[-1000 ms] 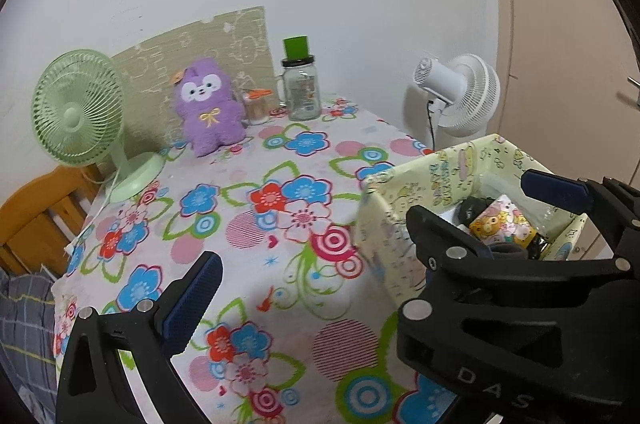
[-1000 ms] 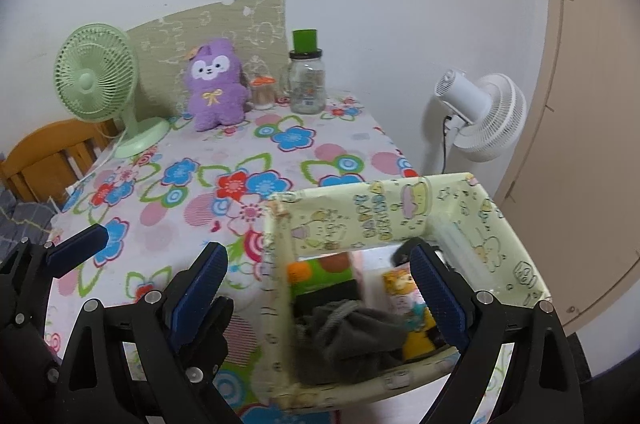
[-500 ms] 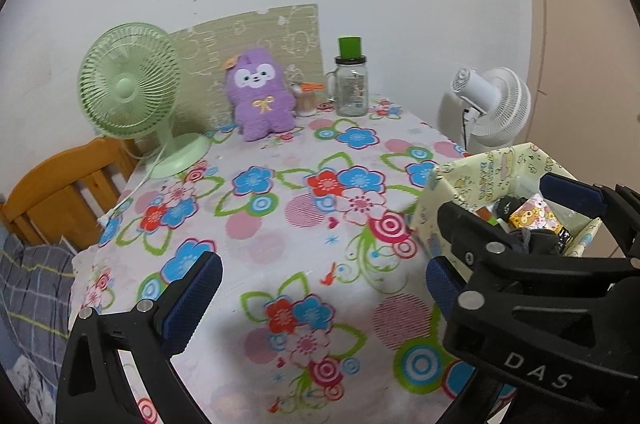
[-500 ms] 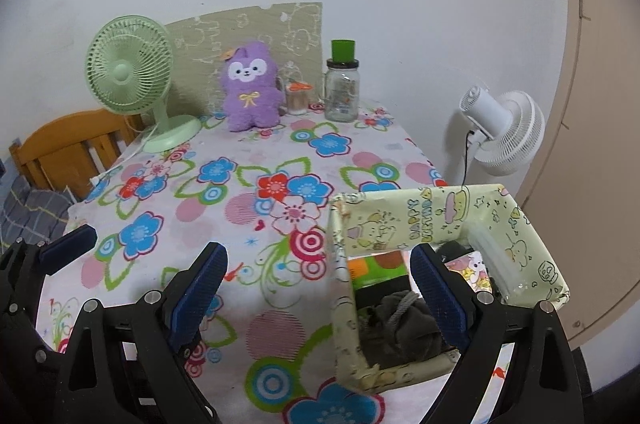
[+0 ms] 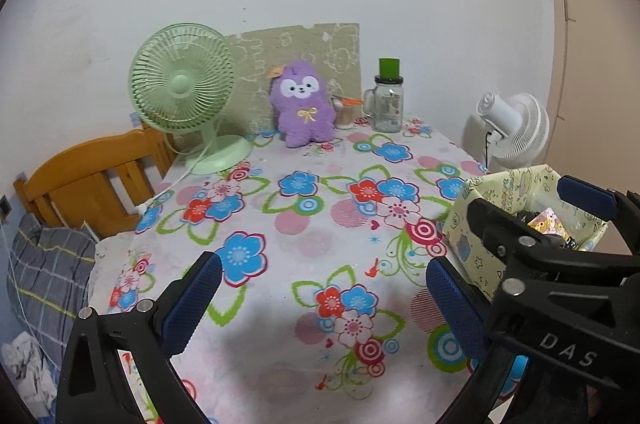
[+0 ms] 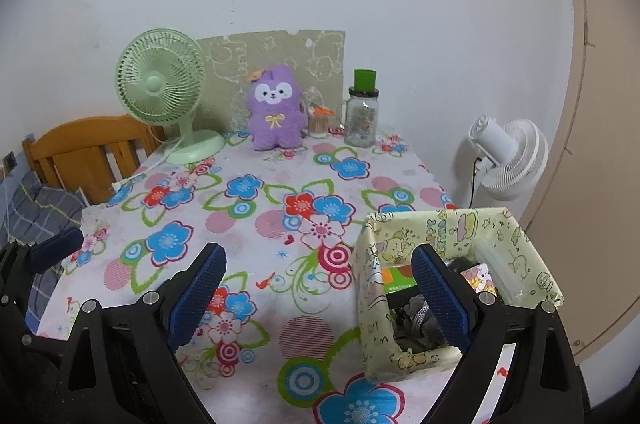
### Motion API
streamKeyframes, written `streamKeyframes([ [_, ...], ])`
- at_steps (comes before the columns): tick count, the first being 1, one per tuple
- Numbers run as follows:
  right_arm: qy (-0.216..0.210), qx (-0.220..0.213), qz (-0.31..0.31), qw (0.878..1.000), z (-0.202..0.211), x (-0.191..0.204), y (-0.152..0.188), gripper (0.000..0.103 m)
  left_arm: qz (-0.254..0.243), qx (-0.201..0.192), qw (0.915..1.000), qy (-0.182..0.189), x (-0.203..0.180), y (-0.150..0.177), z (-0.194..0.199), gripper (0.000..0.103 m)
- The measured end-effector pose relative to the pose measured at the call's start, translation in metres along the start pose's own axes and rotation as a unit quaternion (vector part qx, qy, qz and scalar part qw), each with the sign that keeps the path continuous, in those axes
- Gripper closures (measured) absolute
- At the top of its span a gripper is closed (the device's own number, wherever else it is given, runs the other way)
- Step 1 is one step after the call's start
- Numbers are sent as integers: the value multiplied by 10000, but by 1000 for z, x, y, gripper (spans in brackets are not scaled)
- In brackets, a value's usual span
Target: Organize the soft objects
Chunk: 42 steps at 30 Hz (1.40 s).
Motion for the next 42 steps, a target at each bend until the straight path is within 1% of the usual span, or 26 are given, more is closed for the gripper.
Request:
streamKeyframes([
  [10, 45, -287, 59, 9996, 26, 3, -3, 7, 302, -183, 9993, -134, 24, 2, 24, 0],
  [19, 29, -527, 19, 9986, 50, -1, -3, 3, 502, -356, 9977, -297, 40, 6, 47, 0],
  [32, 16, -660, -35, 9978, 65, -8, 3, 2, 573, -540, 9962, -373, 43, 11, 66, 0],
  [37, 37, -624, -154, 9979, 66, -14, 7, 2, 592, -665, 9955, -314, 42, 8, 74, 0],
  [42, 81, -719, -219, 9971, 74, -20, 5, 2, 574, -710, 9954, -278, 37, 6, 77, 0],
])
Point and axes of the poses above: each gripper's, at about its wrist camera, not at the fingertips, and z roughly against the way its jaws point, x to its left, y to its underside, the point moved 5 cm from there along -z, roughly the way its jaws point, and after that the axes turned 1 degree about x, right-handed, at the moved point
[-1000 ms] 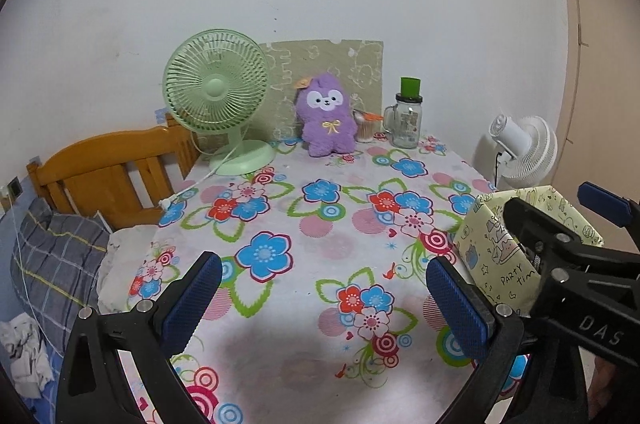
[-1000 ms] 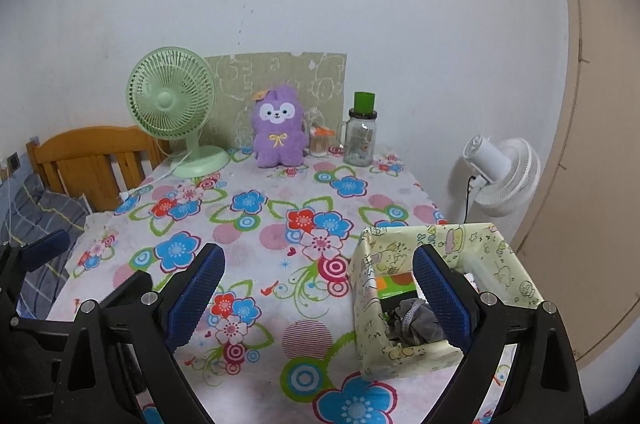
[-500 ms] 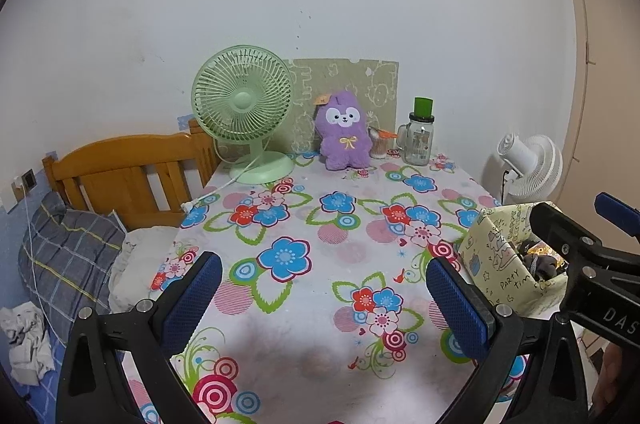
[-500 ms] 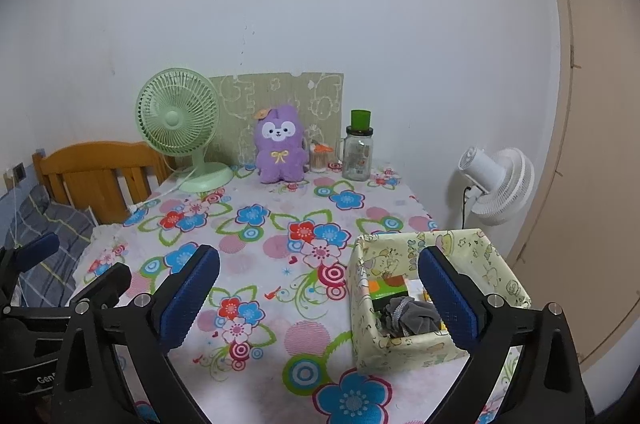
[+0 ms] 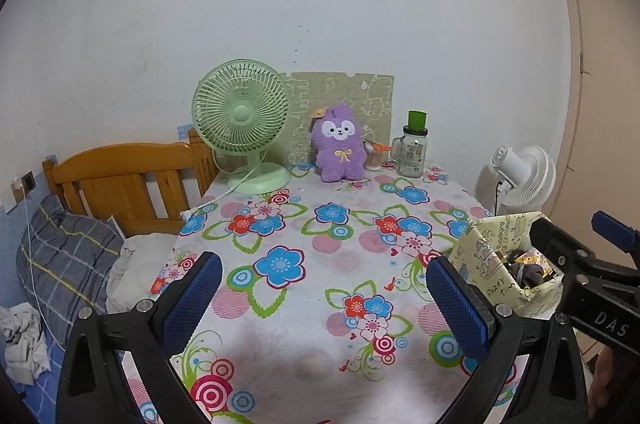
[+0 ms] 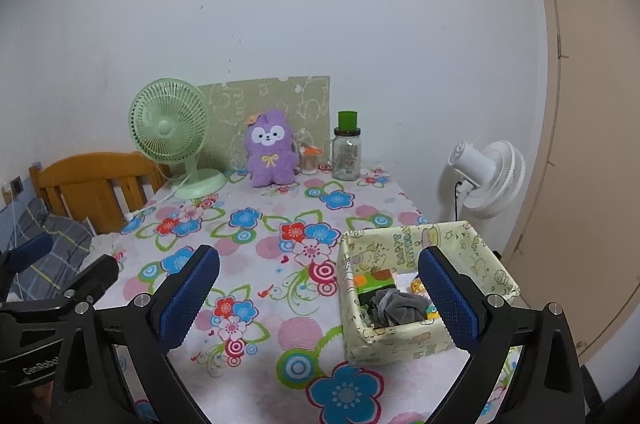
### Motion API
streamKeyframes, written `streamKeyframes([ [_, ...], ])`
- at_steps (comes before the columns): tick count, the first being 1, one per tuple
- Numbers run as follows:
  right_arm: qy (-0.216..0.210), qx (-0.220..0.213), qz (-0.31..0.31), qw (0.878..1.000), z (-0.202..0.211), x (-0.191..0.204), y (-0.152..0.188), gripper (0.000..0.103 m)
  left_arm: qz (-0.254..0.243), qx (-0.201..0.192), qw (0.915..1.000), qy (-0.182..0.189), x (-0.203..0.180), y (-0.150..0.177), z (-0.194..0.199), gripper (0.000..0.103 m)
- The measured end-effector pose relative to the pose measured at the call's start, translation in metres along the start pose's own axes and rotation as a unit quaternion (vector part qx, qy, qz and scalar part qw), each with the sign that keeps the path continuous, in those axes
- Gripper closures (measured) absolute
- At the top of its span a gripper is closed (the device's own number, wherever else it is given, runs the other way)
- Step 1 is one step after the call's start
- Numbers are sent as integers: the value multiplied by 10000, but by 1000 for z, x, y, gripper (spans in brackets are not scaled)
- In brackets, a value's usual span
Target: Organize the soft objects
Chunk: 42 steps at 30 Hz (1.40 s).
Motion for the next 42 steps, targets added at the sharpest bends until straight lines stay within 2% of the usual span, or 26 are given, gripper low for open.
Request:
streamKeyframes([
  [16, 10, -35, 12, 10000, 3, -2, -1, 2, -63, -149, 9998, 77, -7, -6, 6, 0],
  [42, 6, -51, -56, 10000, 2, -6, 0, 2, -85, -166, 9998, 47, -8, -7, 1, 0],
])
Point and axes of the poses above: each gripper's, at about its wrist camera, not at the fingertips, and z roughly against the way its jaws point, x to its left, y to its underside, the point moved 5 cm from there along -z, roughly the way its jaws point, and after that the axes turned 1 degree about x, right-handed, at the moved point
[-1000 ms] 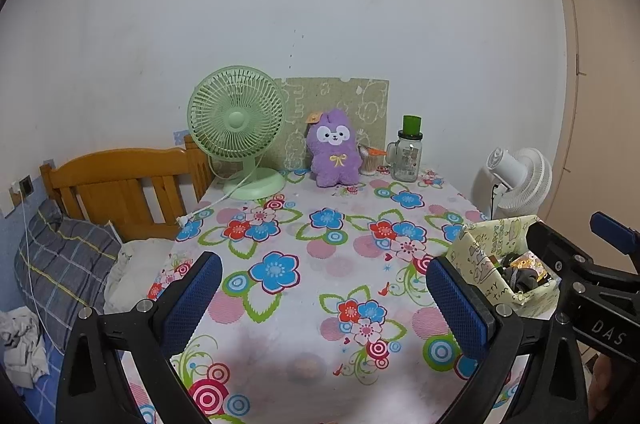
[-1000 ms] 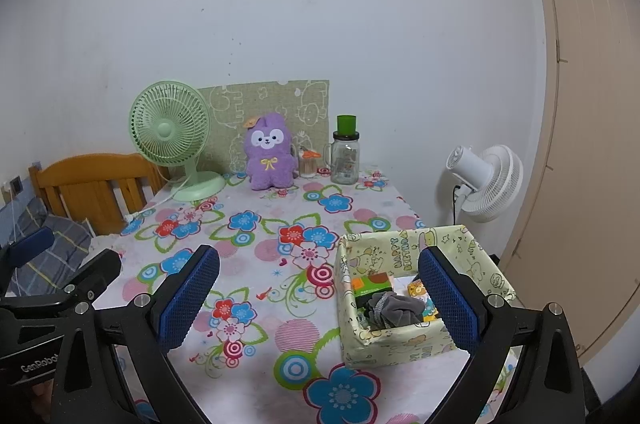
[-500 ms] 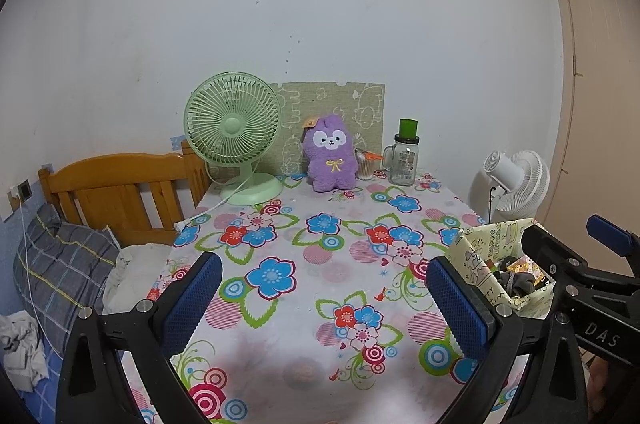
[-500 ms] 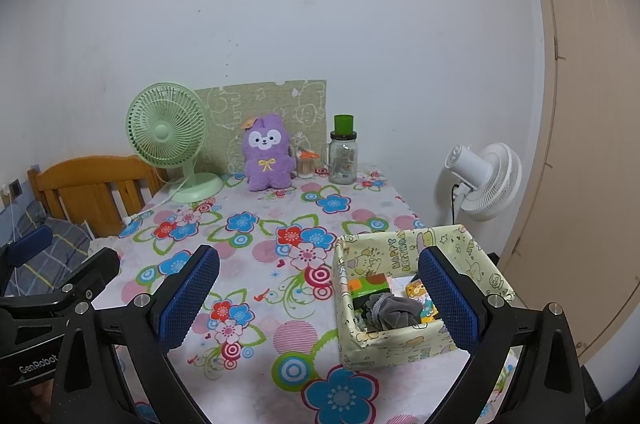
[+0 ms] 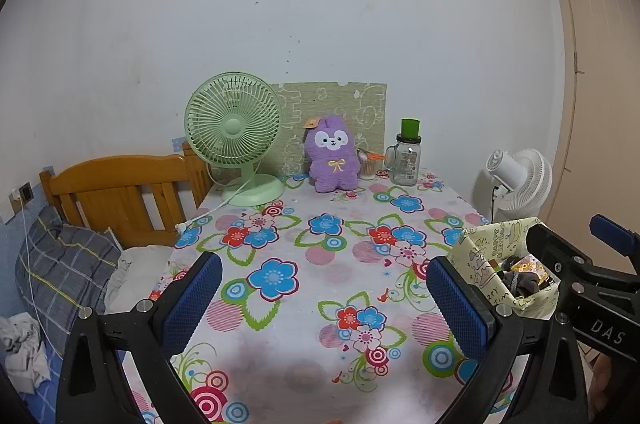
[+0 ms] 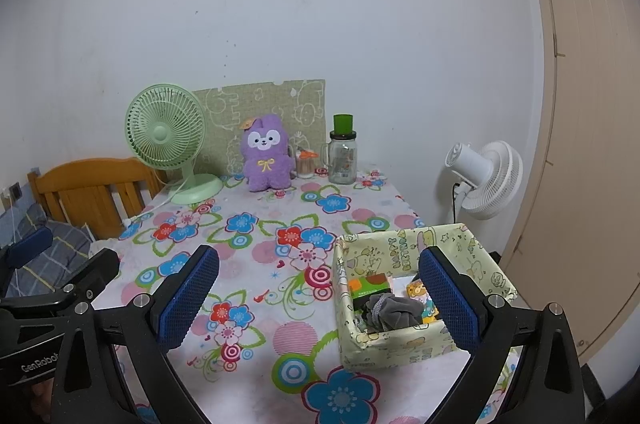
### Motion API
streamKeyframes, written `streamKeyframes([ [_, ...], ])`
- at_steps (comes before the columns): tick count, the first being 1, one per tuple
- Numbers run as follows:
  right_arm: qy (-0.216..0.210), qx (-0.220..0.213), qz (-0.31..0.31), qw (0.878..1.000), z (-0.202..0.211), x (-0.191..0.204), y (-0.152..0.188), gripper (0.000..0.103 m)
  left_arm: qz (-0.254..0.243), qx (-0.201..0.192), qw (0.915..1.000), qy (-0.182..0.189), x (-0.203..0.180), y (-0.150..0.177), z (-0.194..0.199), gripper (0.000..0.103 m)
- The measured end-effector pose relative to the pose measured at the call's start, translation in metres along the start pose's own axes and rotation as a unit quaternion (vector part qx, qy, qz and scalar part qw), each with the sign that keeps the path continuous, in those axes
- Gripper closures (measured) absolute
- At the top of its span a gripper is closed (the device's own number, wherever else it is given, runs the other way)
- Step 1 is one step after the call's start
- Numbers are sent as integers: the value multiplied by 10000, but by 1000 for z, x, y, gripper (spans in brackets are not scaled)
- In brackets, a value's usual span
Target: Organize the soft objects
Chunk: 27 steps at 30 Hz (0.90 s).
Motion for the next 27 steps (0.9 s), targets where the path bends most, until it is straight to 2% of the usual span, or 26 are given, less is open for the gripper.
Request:
streamKeyframes([
  [27, -38, -4, -15, 10000, -7, 6, 1, 0, 85, 7, 10000, -14, 3, 4, -3, 0],
])
Point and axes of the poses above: each gripper's, at about its wrist camera, not at the fingertips, and z roughly against the way its jaws point, x to its left, y to its underside, the point moved 5 cm from there along -z, roughly the way its jaws point, and after that the axes turned 1 degree about x, right-handed, at the moved point
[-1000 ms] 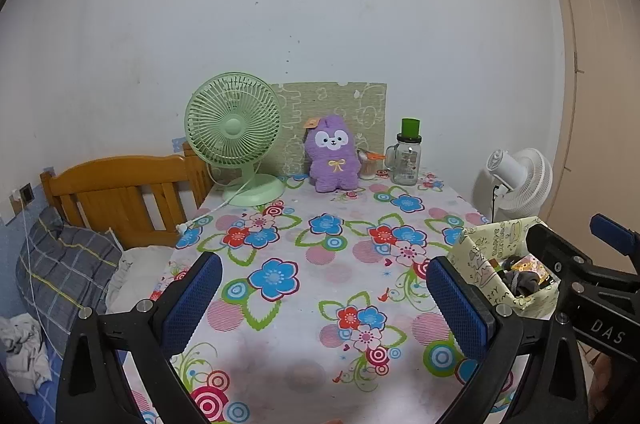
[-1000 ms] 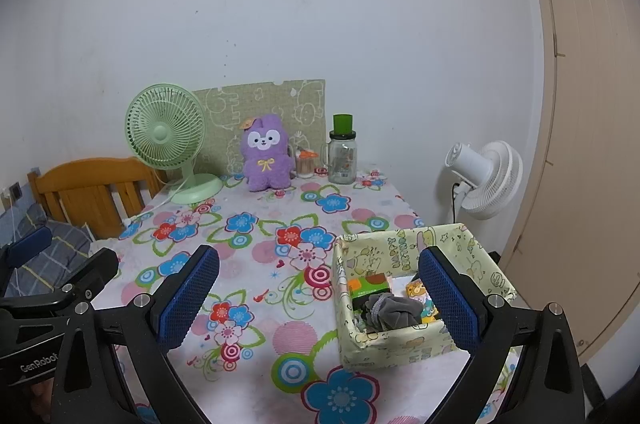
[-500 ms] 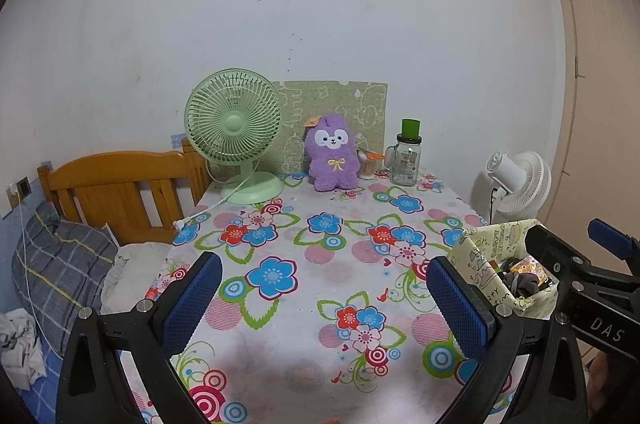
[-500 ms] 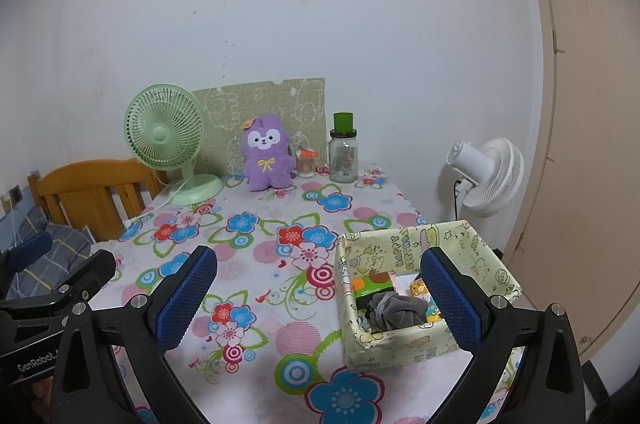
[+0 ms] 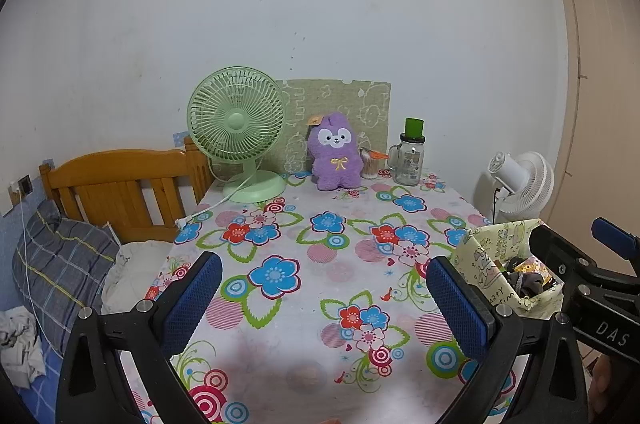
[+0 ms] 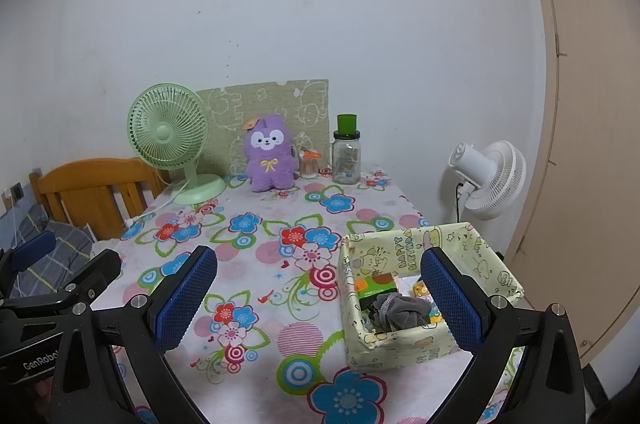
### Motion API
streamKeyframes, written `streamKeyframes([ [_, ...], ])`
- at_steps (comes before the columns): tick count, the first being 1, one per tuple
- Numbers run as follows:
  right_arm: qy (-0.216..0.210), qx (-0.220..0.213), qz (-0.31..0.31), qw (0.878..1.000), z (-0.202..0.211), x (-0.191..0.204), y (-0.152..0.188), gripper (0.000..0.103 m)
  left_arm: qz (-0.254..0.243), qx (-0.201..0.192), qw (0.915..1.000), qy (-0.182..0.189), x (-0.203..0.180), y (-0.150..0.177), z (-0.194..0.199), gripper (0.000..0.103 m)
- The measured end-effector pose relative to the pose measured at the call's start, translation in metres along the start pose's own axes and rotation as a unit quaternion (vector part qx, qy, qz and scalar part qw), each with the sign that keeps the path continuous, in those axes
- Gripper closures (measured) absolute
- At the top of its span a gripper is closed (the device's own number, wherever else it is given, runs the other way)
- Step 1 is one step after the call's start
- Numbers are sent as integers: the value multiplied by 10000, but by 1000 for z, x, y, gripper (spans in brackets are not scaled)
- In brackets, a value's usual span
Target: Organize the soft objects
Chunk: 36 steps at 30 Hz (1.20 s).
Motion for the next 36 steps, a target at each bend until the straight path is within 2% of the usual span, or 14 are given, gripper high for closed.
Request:
streamKeyframes([
  [36, -1, -33, -20, 10000, -4, -2, 0, 0, 28, 15, 10000, -41, 1, -2, -4, 0],
])
Point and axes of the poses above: each gripper's, at about its wrist camera, not at the fingertips, and z roughly against the way its jaws point, x to its left, y to its underside, the point moved 5 cm from there along -z, roughly the way its jaws point, and after that the axes turned 1 degree about x, right-handed, at the moved point
